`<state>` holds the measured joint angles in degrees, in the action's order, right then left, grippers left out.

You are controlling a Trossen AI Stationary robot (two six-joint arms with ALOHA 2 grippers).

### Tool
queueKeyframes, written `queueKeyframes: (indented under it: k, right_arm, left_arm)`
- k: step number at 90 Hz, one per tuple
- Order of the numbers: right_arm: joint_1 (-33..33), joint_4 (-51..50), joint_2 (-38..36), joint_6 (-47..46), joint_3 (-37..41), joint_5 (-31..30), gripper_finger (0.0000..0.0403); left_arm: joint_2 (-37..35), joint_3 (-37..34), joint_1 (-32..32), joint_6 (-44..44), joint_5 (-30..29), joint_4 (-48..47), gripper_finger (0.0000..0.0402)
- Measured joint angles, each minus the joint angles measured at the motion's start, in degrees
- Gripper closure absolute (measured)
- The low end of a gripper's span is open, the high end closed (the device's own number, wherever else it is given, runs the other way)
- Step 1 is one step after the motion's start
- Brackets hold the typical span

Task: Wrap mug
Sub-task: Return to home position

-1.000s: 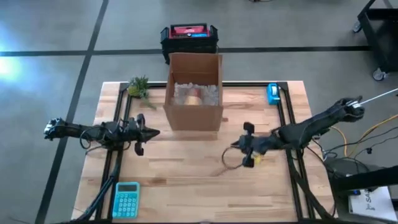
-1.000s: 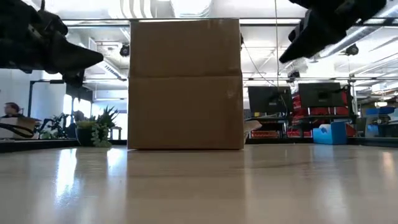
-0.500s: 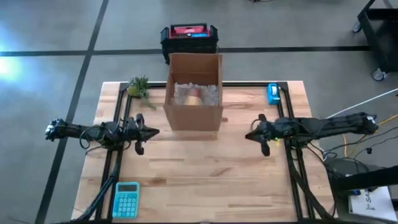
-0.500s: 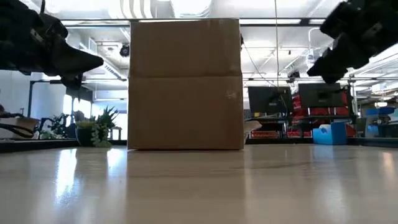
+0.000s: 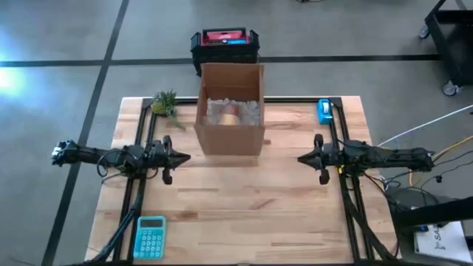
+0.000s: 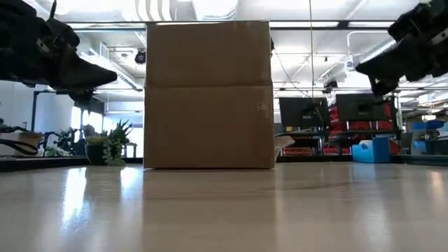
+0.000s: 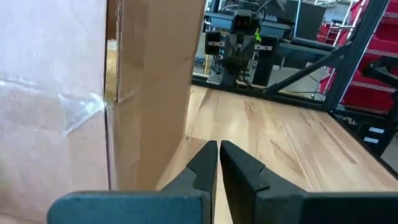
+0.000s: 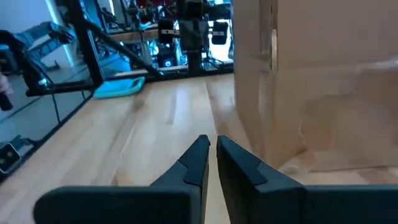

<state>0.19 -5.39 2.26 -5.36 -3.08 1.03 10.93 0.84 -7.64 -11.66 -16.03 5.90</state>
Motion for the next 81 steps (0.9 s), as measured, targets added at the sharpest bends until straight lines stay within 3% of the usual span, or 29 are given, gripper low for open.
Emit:
queueKeyframes:
  k: [23,39,59,81]
  right_arm:
    - [0.0,0.9,-0.6,1.0,0.4,-0.7,0.0384]
    - [0.0,0.8,-0.6,1.1,0.4,0.2,0.0384]
    - [0.0,0.8,-0.6,1.4,0.4,0.5,0.0384]
    - [0.0,0.7,0.1,1.8,0.4,0.9,0.0384]
  left_arm:
    - [-0.2,0.0,0.0,0.2,1.2,2.7,0.0395]
    - [-4.2,0.0,-0.1,4.7,12.6,6.3,0.0395]
    - [-10.7,-0.2,0.0,2.4,7.8,-0.9,0.0395]
    - [-10.9,-0.2,0.0,6.9,6.2,3.6,0.0395]
